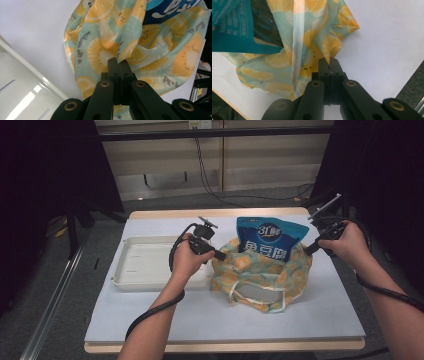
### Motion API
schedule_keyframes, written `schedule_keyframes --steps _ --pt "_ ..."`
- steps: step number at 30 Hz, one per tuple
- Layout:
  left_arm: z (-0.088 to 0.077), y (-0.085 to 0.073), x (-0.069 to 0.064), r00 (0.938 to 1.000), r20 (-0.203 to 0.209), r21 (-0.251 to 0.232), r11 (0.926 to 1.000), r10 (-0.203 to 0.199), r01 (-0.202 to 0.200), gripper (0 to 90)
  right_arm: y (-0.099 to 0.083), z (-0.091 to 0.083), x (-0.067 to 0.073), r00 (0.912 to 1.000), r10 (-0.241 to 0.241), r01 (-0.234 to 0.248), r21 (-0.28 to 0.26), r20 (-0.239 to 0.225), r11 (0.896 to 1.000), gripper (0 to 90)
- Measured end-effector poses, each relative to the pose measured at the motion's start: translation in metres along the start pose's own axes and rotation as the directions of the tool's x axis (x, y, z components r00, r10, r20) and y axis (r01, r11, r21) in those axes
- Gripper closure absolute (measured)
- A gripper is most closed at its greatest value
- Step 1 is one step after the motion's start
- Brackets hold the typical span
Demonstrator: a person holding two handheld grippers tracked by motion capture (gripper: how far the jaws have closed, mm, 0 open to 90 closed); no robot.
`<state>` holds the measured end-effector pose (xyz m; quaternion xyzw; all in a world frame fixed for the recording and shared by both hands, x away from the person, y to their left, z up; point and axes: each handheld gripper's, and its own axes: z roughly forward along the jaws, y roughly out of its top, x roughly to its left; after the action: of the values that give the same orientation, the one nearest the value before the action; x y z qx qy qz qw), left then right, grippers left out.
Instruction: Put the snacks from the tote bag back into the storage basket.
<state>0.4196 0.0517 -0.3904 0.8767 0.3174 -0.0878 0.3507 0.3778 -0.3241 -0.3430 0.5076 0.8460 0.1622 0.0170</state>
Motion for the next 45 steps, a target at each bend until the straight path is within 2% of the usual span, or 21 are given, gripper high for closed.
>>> schedule_keyframes --steps 3,6,7,9,11,12,14,16,17,19,22,23,24,25,26,30,32,35,39,42,45 --pt "0.002 0.001 0.002 0.9999 -0.012 0.007 1.0000 -0.002 0.002 90.0 0.001 0.002 -0.001 1.0000 0.002 -0.002 0.005 -0.002 1.000 90.0" --pt "0.004 0.003 0.004 0.9997 -0.009 -0.018 0.9996 -0.022 0.022 90.0 0.001 0.003 -0.002 1.0000 0.003 -0.003 0.005 0.001 1.000 90.0" --pt "0.002 0.004 0.005 0.9998 -0.015 0.001 0.9999 -0.012 0.012 90.0 0.001 0.003 -0.002 1.0000 0.009 -0.009 0.014 -0.003 1.000 90.0" --pt "0.003 0.006 0.006 0.9999 -0.015 -0.022 0.9998 -0.001 0.001 90.0 0.001 0.005 -0.004 1.0000 -0.002 0.002 0.004 -0.004 1.000 90.0" --pt "0.002 0.008 0.005 0.9999 -0.011 -0.039 0.9992 -0.009 0.008 90.0 0.001 0.006 -0.004 0.9999 0.015 -0.015 0.012 -0.004 1.000 90.0" --pt "0.001 0.009 0.003 0.9996 -0.011 -0.058 0.9980 -0.026 0.025 87.5 0.001 0.007 -0.004 0.9998 0.016 -0.016 0.010 -0.008 1.000 90.0" --pt "-0.005 0.010 0.001 0.9998 -0.020 -0.050 0.9987 -0.008 0.007 78.6 0.000 0.008 -0.005 1.0000 0.002 -0.002 0.010 -0.009 1.000 90.0" --pt "-0.011 0.011 -0.001 0.9996 -0.027 -0.068 0.9977 0.000 -0.001 73.2 0.000 0.009 -0.005 0.9999 0.008 -0.008 0.012 -0.008 1.000 90.0" --pt "-0.012 0.010 -0.004 0.9990 -0.037 -0.095 0.9952 -0.025 0.021 69.7 -0.001 0.009 -0.005 0.9999 0.010 -0.010 0.014 -0.007 1.000 90.0" --pt "-0.018 0.010 -0.006 0.9993 -0.037 -0.090 0.9959 0.004 -0.007 66.9 -0.001 0.009 -0.005 1.0000 0.006 -0.006 0.014 -0.007 1.000 90.0" --pt "-0.024 0.009 -0.011 0.9991 -0.043 -0.107 0.9942 0.006 -0.011 59.6 -0.001 0.007 -0.004 0.9999 0.010 -0.010 0.015 -0.010 1.000 90.0" --pt "-0.025 0.008 -0.011 0.9992 -0.036 -0.103 0.9945 0.015 -0.019 59.5 -0.002 0.006 -0.004 0.9999 0.011 -0.010 0.015 -0.007 1.000 90.0" --pt "-0.025 0.007 -0.014 0.9994 -0.035 -0.120 0.9928 -0.002 -0.002 58.3 -0.002 0.007 -0.004 0.9999 0.002 -0.002 0.004 -0.010 1.000 90.0" --pt "-0.027 0.007 -0.013 0.9986 -0.049 -0.103 0.9943 0.019 -0.024 56.1 -0.002 0.007 -0.004 1.0000 -0.004 0.004 0.008 -0.008 1.000 90.0" --pt "-0.027 0.006 -0.015 0.9992 -0.039 -0.119 0.9928 0.005 -0.010 54.5 -0.003 0.006 -0.004 1.0000 0.001 -0.001 0.009 -0.006 1.000 90.0" --pt "-0.032 0.003 -0.021 0.9991 -0.041 -0.130 0.9914 0.015 -0.020 53.0 -0.004 0.006 -0.003 1.0000 0.005 -0.005 0.011 -0.007 1.000 90.0" --pt "-0.034 0.002 -0.024 0.9988 -0.034 -0.126 0.9913 0.035 -0.039 52.9 -0.004 0.006 -0.002 0.9999 0.009 -0.009 0.016 -0.007 1.000 90.0" --pt "-0.030 0.000 -0.029 0.9993 -0.016 -0.130 0.9908 0.034 -0.036 50.4 -0.003 0.006 -0.001 1.0000 0.007 -0.007 0.018 -0.006 1.000 90.0" --pt "-0.018 -0.002 -0.032 0.9980 0.013 -0.120 0.9910 0.061 -0.059 43.6 -0.002 0.005 0.000 1.0000 0.007 -0.007 0.019 -0.005 1.000 90.0" --pt "-0.008 -0.004 -0.034 0.9966 0.010 -0.128 0.9885 0.082 -0.080 34.3 -0.002 0.006 0.000 1.0000 0.006 -0.006 0.024 -0.007 1.000 90.0" --pt "0.002 -0.006 -0.035 0.9960 0.000 -0.107 0.9903 0.090 -0.089 32.8 -0.001 0.007 0.000 0.9999 0.010 -0.010 0.024 -0.007 1.000 90.0"
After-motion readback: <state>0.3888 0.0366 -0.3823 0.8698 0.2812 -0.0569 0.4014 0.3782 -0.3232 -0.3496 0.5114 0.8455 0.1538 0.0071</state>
